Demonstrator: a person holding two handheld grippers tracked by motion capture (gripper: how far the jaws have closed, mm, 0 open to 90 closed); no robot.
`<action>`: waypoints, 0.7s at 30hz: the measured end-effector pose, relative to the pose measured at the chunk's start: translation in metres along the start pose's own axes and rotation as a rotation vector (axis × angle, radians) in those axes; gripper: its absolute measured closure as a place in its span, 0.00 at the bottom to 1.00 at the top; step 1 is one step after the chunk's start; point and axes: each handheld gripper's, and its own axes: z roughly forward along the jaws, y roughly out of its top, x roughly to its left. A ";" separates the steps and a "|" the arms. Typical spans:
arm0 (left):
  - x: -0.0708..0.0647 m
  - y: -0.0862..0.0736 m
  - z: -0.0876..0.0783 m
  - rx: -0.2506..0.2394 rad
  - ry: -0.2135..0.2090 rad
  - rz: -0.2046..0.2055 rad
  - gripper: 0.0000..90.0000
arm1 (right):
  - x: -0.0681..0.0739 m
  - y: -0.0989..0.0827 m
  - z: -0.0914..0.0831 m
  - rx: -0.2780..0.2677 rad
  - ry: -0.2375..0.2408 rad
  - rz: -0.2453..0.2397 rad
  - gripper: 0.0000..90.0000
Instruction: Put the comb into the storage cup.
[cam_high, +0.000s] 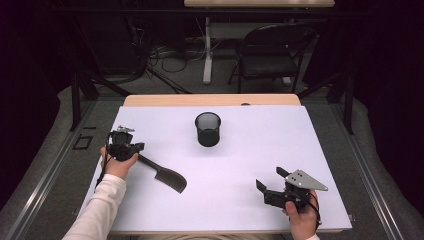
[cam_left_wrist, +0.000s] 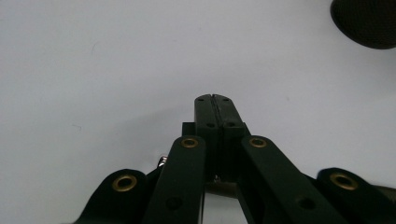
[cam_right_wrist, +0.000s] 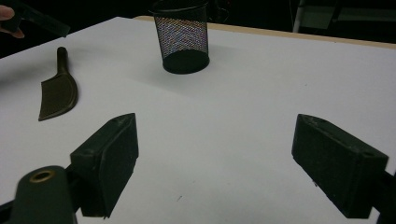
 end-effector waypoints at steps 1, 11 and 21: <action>0.000 0.000 0.002 0.002 0.002 -0.003 1.00 | 0.000 0.000 0.000 -0.002 0.000 0.000 0.16; 0.002 -0.002 0.012 0.028 0.006 -0.016 1.00 | 0.000 0.000 0.000 -0.004 0.000 0.000 0.16; 0.004 -0.004 0.017 0.036 0.009 -0.025 1.00 | -0.001 0.000 0.000 0.005 -0.001 -0.003 0.16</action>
